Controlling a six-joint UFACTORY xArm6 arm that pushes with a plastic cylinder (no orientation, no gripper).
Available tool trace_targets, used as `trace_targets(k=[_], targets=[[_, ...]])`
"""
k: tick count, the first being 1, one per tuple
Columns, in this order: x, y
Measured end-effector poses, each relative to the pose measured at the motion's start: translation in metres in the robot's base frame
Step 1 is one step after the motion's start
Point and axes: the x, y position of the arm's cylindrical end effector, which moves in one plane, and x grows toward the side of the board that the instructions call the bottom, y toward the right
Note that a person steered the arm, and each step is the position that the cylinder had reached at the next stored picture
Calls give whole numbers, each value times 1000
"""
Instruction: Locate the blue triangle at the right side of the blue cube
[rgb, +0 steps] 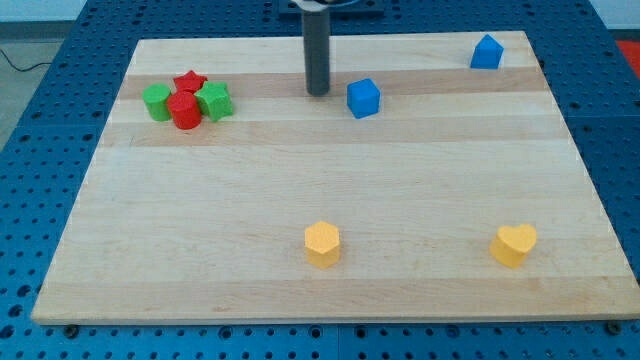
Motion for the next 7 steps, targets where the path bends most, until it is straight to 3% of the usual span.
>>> trace_targets(k=[1, 2, 3, 4, 5, 7], targets=[[-55, 10], [-95, 56], [-97, 135], [-97, 236], [-93, 298], [-7, 256]])
